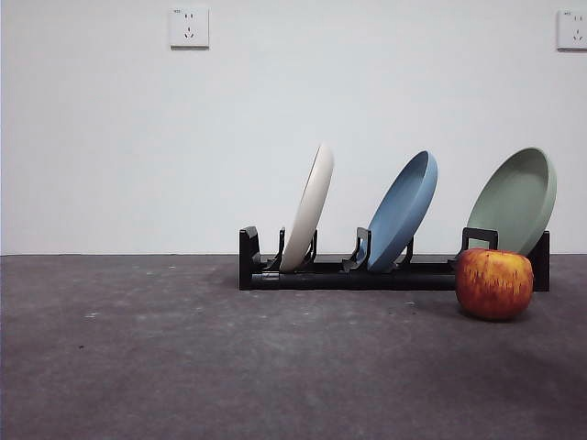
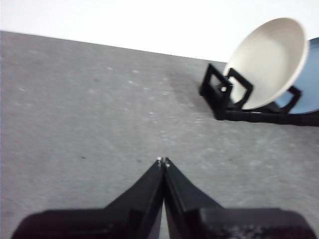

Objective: Take the yellow plate from the plate rack,put the plate on the table,take the apple from the table,put the apple in the plate

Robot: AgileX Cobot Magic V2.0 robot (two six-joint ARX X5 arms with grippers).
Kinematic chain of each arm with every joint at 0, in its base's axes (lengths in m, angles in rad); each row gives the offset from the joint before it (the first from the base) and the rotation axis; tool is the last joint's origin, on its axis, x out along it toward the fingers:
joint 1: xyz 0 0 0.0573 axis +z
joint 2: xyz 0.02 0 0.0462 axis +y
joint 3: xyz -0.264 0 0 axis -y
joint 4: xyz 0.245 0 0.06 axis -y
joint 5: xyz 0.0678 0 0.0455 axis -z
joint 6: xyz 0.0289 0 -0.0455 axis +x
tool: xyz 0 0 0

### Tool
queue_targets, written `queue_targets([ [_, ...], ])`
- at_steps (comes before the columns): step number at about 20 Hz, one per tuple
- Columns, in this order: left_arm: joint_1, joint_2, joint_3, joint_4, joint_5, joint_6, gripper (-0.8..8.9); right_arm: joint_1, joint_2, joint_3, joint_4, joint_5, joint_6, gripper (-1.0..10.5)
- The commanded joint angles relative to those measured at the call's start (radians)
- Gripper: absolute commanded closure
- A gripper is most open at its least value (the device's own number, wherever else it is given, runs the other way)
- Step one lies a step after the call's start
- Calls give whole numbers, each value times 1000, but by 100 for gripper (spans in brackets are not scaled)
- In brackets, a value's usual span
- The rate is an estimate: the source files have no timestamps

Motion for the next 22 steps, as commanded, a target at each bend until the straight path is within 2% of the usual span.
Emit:
queue_targets([
  [1, 3, -2, 43, 8, 40, -68, 820, 0, 5, 32, 28, 0, 89, 958],
  [7, 3, 109, 218, -38, 145, -80, 820, 2, 135, 264, -24, -13, 74, 958],
  [13, 3, 278, 380, -114, 296, -60, 820, 2, 337, 518, -238, -134, -78, 958],
  [15, 3, 333, 430, -146, 343, -24, 820, 2, 403, 597, -325, -161, -141, 958],
  [22, 2, 489, 578, -281, 500, 83, 820, 14, 589, 822, -619, -186, -329, 958],
])
